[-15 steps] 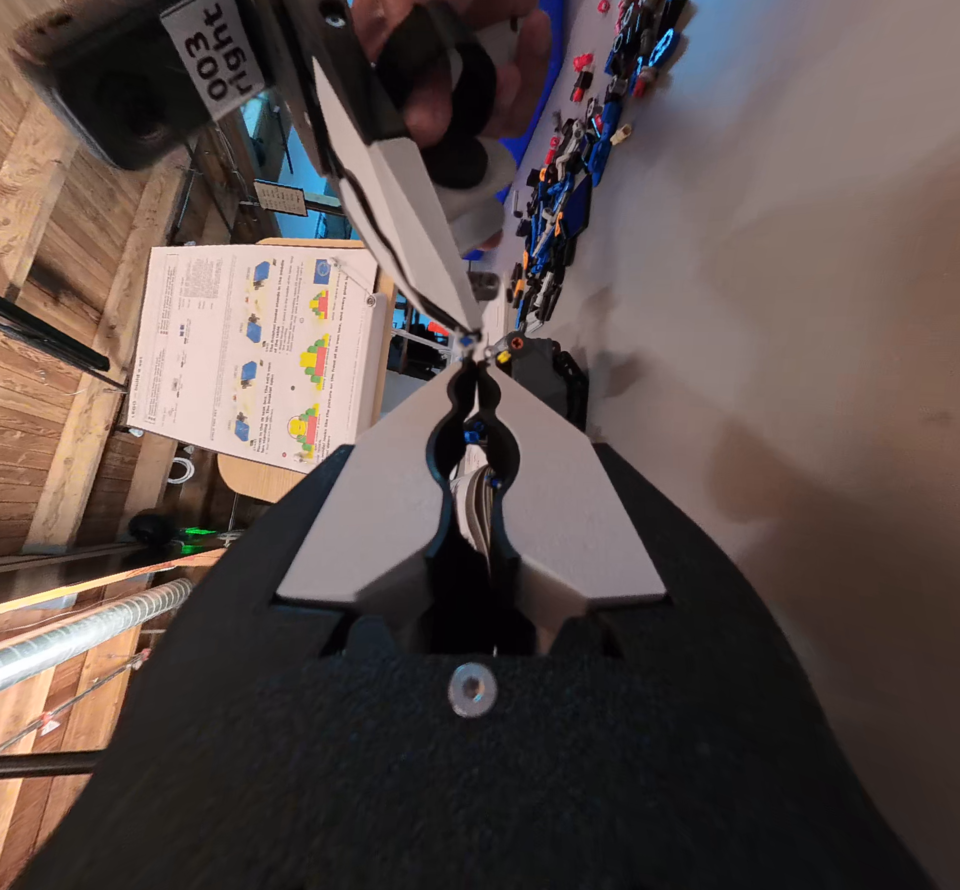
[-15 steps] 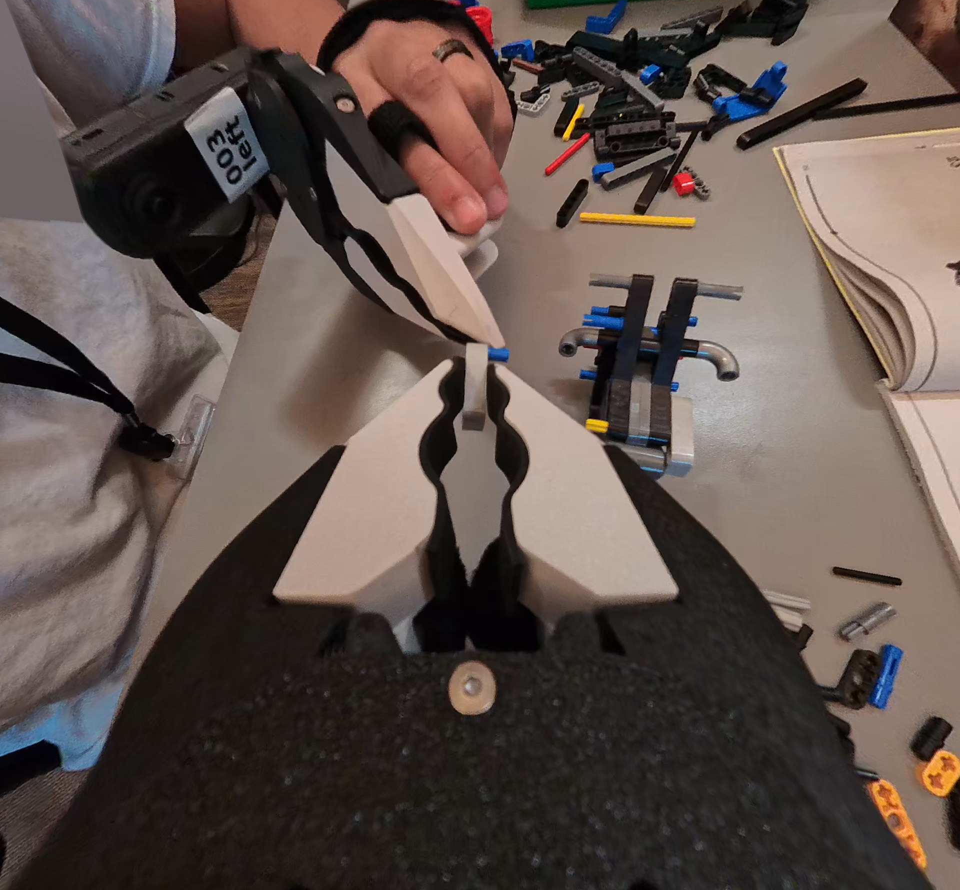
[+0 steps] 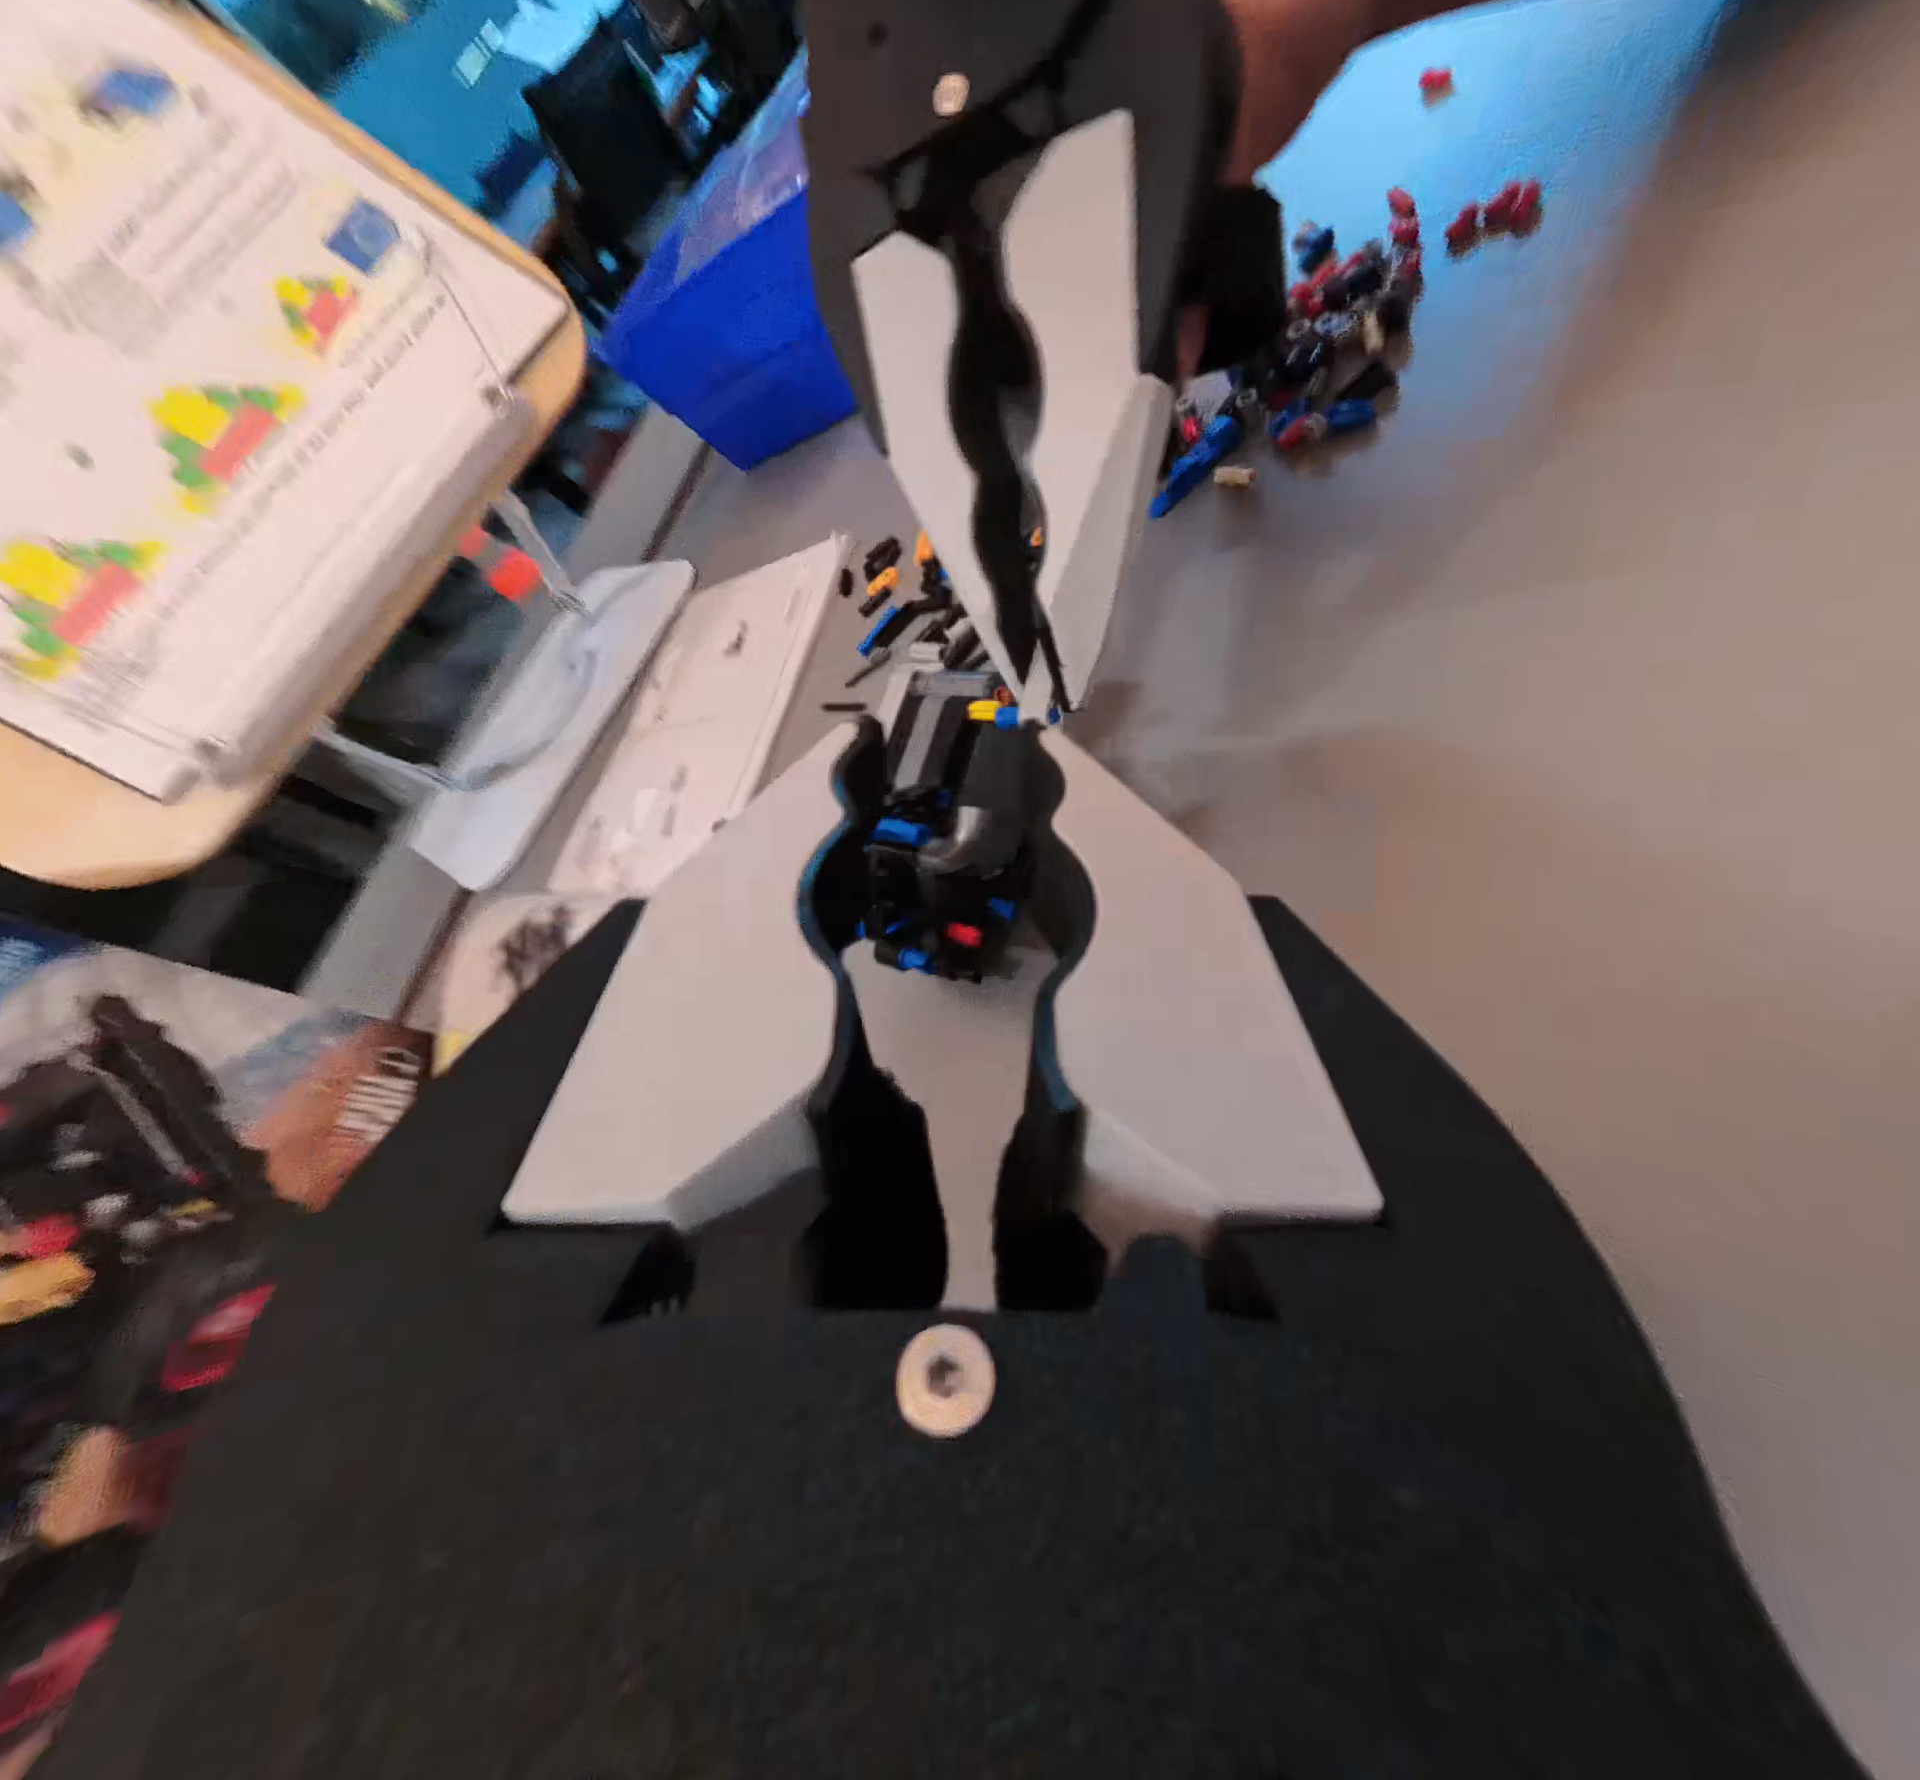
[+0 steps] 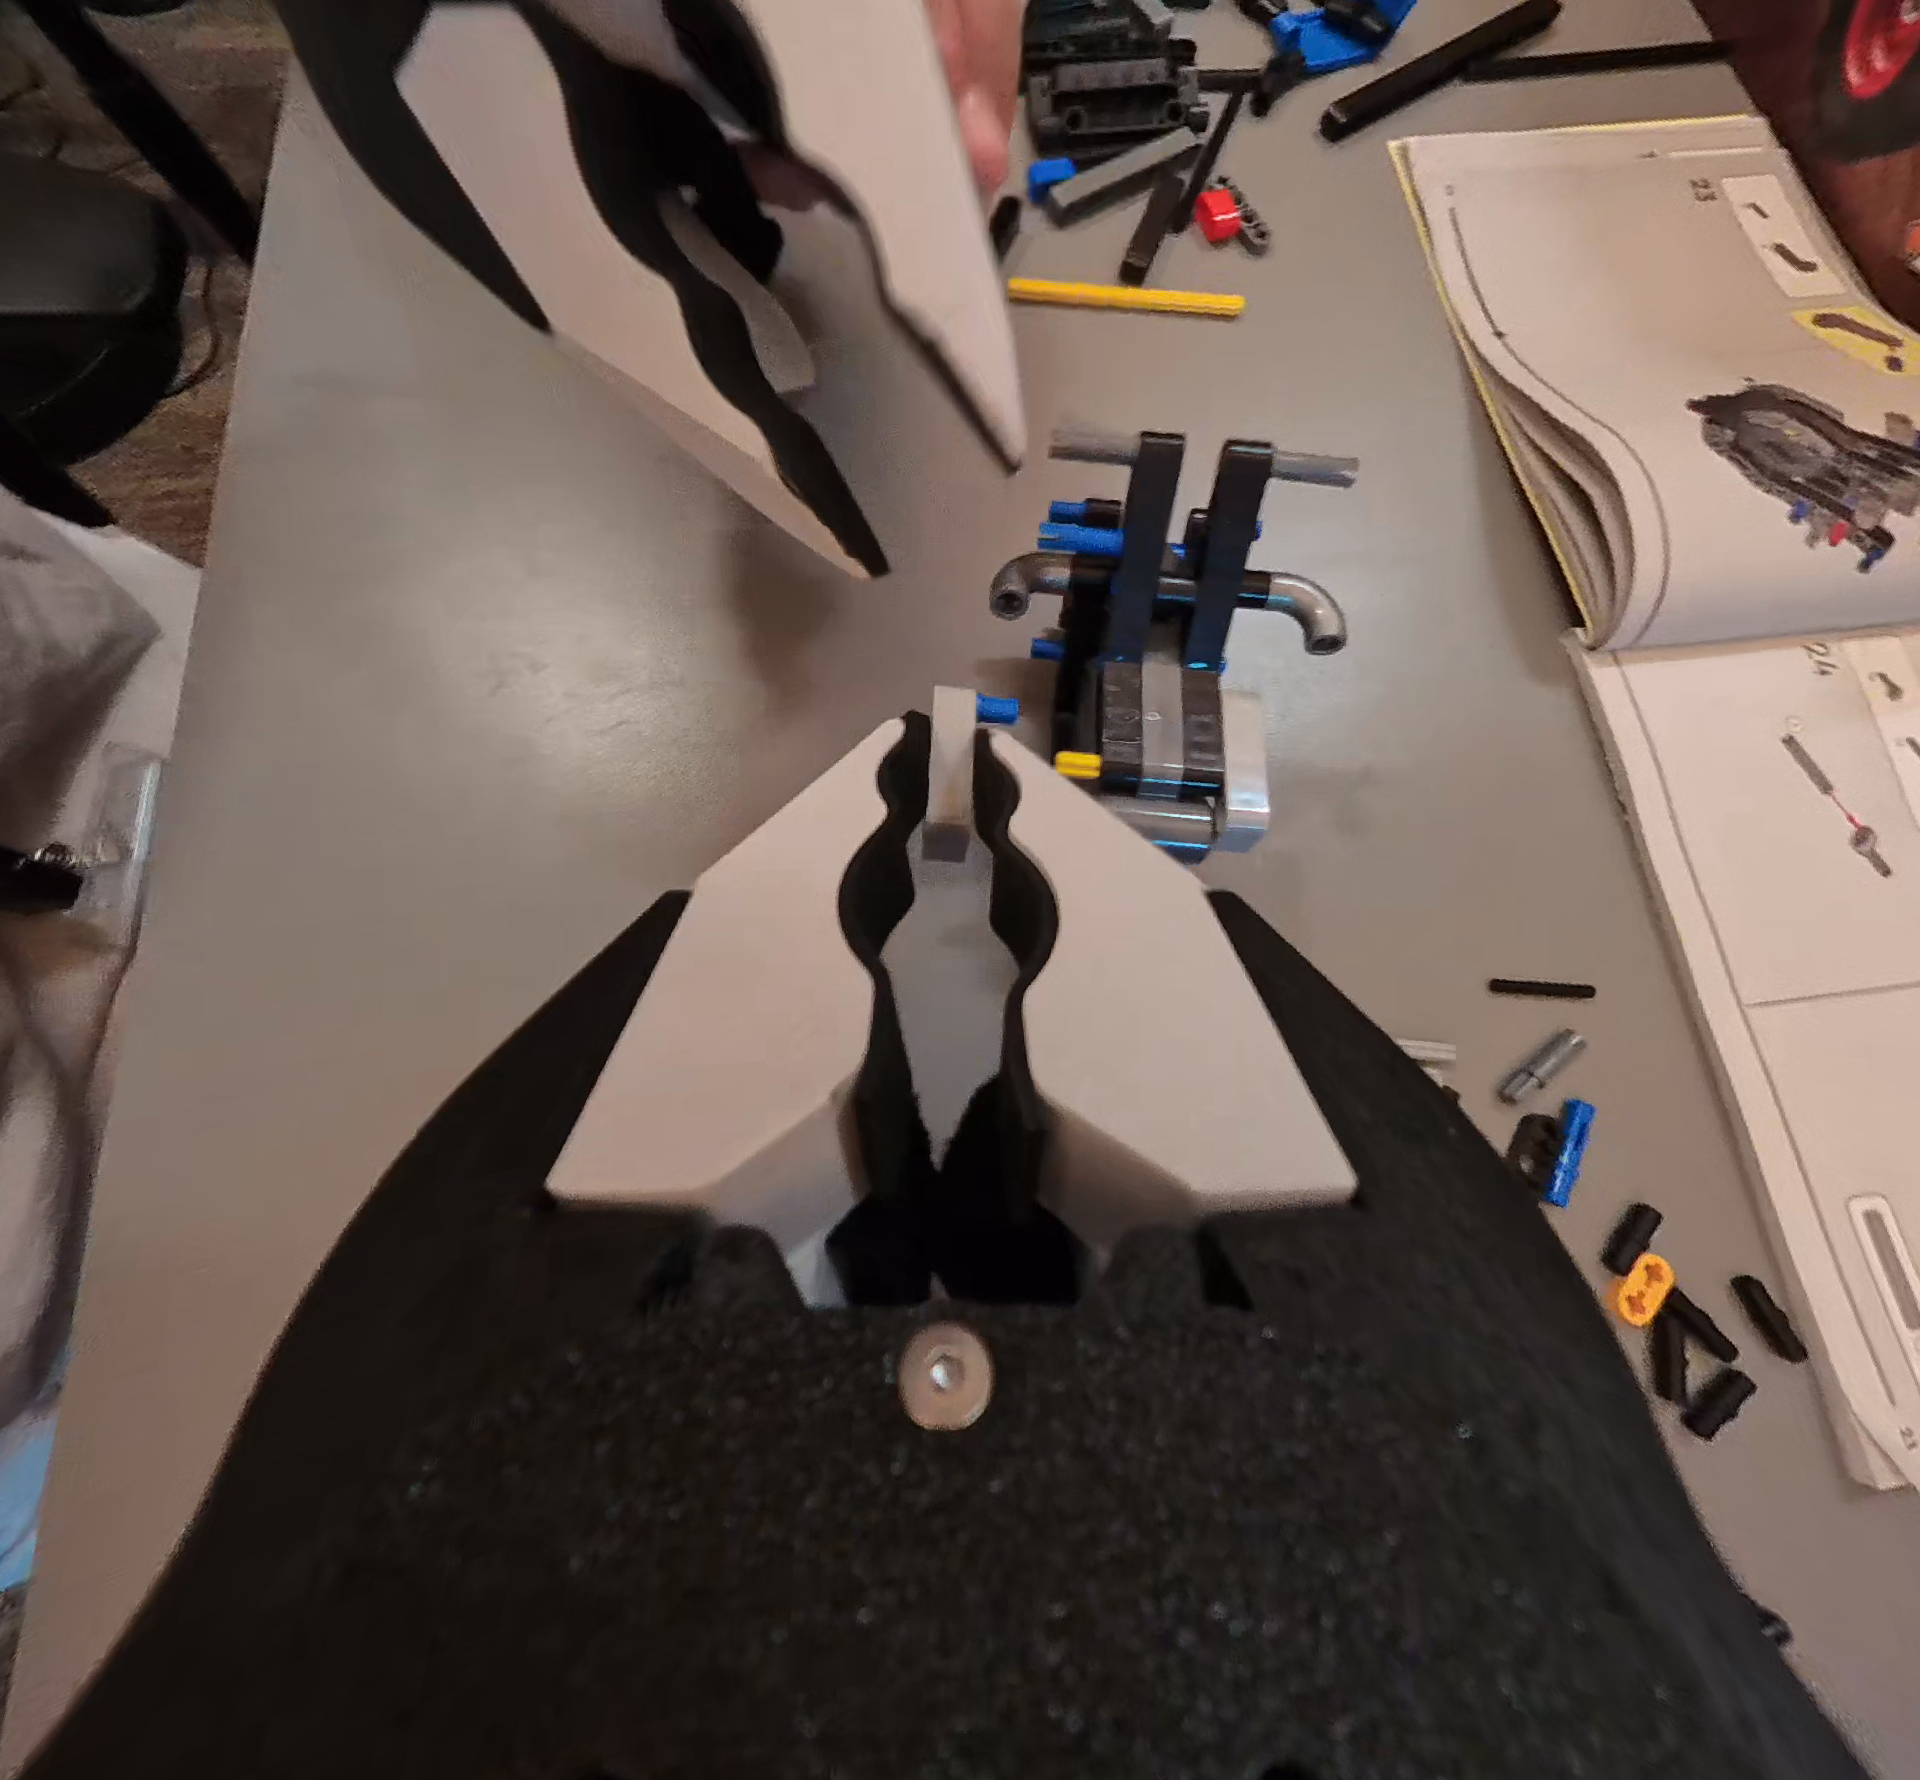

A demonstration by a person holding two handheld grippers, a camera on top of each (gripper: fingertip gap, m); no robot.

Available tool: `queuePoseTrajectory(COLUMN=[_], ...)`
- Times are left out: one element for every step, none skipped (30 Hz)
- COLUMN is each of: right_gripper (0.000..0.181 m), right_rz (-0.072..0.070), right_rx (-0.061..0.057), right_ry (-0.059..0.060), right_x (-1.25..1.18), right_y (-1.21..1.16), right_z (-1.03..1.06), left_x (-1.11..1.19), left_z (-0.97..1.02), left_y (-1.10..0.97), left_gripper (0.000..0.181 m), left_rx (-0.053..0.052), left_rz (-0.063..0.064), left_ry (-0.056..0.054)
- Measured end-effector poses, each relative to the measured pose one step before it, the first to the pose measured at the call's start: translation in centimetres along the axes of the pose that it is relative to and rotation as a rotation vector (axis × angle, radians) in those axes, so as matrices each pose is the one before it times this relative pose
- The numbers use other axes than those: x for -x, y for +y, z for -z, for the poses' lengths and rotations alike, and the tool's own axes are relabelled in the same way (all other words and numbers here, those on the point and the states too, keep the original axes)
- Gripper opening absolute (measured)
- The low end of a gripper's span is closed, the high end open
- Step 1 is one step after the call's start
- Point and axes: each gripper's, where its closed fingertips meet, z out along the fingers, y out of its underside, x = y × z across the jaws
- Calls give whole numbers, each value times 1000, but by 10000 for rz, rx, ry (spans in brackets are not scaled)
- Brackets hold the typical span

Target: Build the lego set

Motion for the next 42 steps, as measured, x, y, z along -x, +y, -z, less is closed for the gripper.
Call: queuePoseTrajectory(right_gripper=[7,7,7,7,7,7,7,7,7,7,7,7,7,7,7,7,7,7,7,7,7,7,7,7,7,7,7,7,7,7,7,7,7,7,8,11,11,11,11,10,9,9], right_rz=[-73,-4,-31,16,68,84,47,40,95,97,52,8,14,101,75,-50,-70,-34,5,45,54,-9,-77,-84,-105,-163,-193,-227,-203,-131,-67,51,106,146,187,190,192,231,137,-52,-160,-195], right_rx=[-32,-110,39,129,51,13,67,25,-2,-13,-108,-181,-153,-96,-212,-303,-237,-181,-123,-29,-105,-146,-88,-35,8,-27,-66,-69,-63,-5,178,41,10,61,44,9,182,253,23,-172,35,144], right_ry=[166,215,126,-81,27,76,24,28,1,-59,-166,-66,101,-63,-84,-15,-245,-113,55,-88,-107,-39,-19,97,48,-72,-64,-93,-127,-206,-84,79,76,-16,16,71,124,221,179,10,-158,-196], right_x=[-175,-208,-107,237,127,87,138,85,101,127,208,-19,-311,-31,30,-105,258,127,-68,212,286,165,85,-171,-157,-3,-46,-49,9,197,47,-107,-73,121,127,72,-37,-260,-237,-40,70,36], right_y=[-157,-233,-50,102,8,-56,4,-37,-11,18,-87,-181,-134,-50,-213,-374,-355,-318,-203,-58,-203,-267,-185,-72,27,-10,-53,-79,-88,26,319,129,38,40,0,-45,252,416,102,-180,121,233], right_z=[32,54,17,-50,-95,-127,-168,-166,-110,-14,88,171,217,232,255,278,218,146,68,-34,-49,-58,-65,-32,-21,16,53,88,79,40,-53,-32,34,62,100,148,148,136,153,71,-71,-83], left_x=[397,271,218,202,129,261,579,461,110,-473,-527,-239,-415,-579,-302,-322,-192,128,-65,-250,-58,374,314,243,222,122,187,365,127,-218,-274,-124,0,8,17,56,49,-29,110,133,-80,-201], left_z=[179,172,132,16,-197,-346,-416,-458,-413,-304,-167,-5,143,178,72,-51,-170,-224,-202,-121,-65,68,127,53,4,10,34,43,50,49,-66,-99,-78,-1,31,-6,-17,-32,-74,-44,-13,-39], left_y=[-51,-67,-30,93,382,452,365,298,22,-277,-444,-599,-623,-323,-42,148,378,459,194,-194,-312,-343,-222,25,87,-2,-94,-126,-148,-189,-36,81,80,-58,-125,-29,22,26,232,128,-9,1], left_gripper=[30,40,54,69,82,89,88,88,86,80,68,67,60,47,41,42,40,40,39,32,26,17,13,13,12,12,12,15,12,7,7,6,6,6,6,5,5,5,5,5,5,5], left_rx=[97,160,204,267,430,475,337,236,100,-48,-76,-165,-248,-109,29,80,217,270,110,-118,-191,-225,-189,-33,45,23,-1,-7,-24,-22,89,154,91,-22,-50,11,42,18,146,64,-5,-2], left_rz=[783,740,562,369,174,-78,-363,-465,-294,-167,-219,-268,-262,-221,-175,-211,-305,-362,-369,-288,-240,-304,-404,-383,-326,-339,-459,-631,-704,-552,-347,-188,-119,-91,-61,-6,48,21,-35,-34,66,106], left_ry=[503,601,566,477,441,298,19,17,203,490,410,87,96,171,-42,-114,-237,-452,-348,-209,-297,-558,-507,-454,-431,-386,-446,-610,-479,-211,-75,-79,-93,-60,-49,-81,-82,-29,-112,-110,56,127])
